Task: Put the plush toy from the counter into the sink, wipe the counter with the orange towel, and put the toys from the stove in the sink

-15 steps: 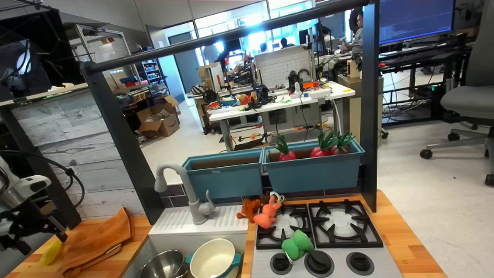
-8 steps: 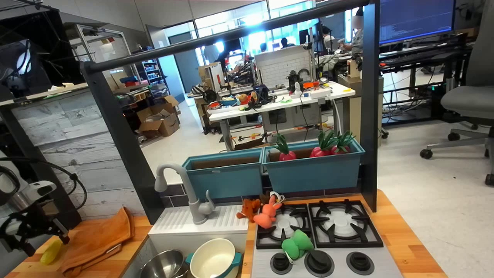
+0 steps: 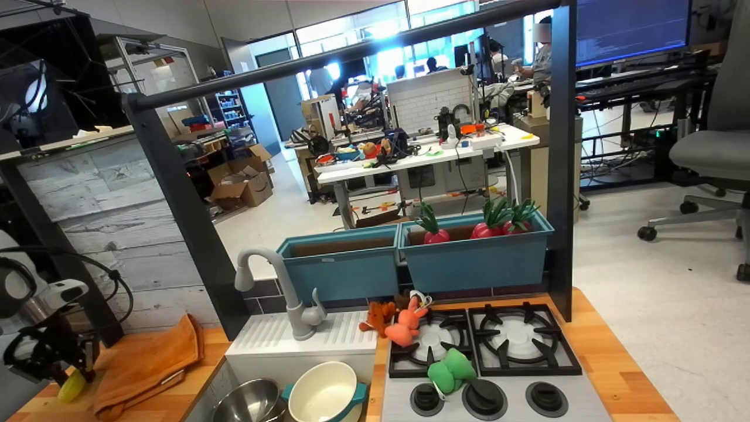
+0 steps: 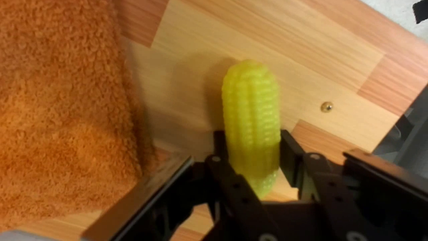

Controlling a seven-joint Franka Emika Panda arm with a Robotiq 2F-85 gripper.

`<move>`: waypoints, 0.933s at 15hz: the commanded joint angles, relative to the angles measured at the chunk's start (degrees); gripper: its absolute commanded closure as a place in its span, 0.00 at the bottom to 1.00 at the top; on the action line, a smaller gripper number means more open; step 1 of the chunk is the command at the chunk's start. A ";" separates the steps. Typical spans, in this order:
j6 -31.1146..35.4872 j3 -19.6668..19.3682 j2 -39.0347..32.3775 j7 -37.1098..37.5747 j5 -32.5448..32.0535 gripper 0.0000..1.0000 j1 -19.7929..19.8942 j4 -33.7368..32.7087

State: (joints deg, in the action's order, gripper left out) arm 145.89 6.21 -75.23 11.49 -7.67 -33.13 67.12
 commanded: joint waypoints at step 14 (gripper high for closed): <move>11.68 -20.76 18.25 23.21 -0.70 0.92 -2.04 33.83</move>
State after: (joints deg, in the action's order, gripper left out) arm 153.58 -11.44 -56.38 30.31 -9.24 -36.03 96.38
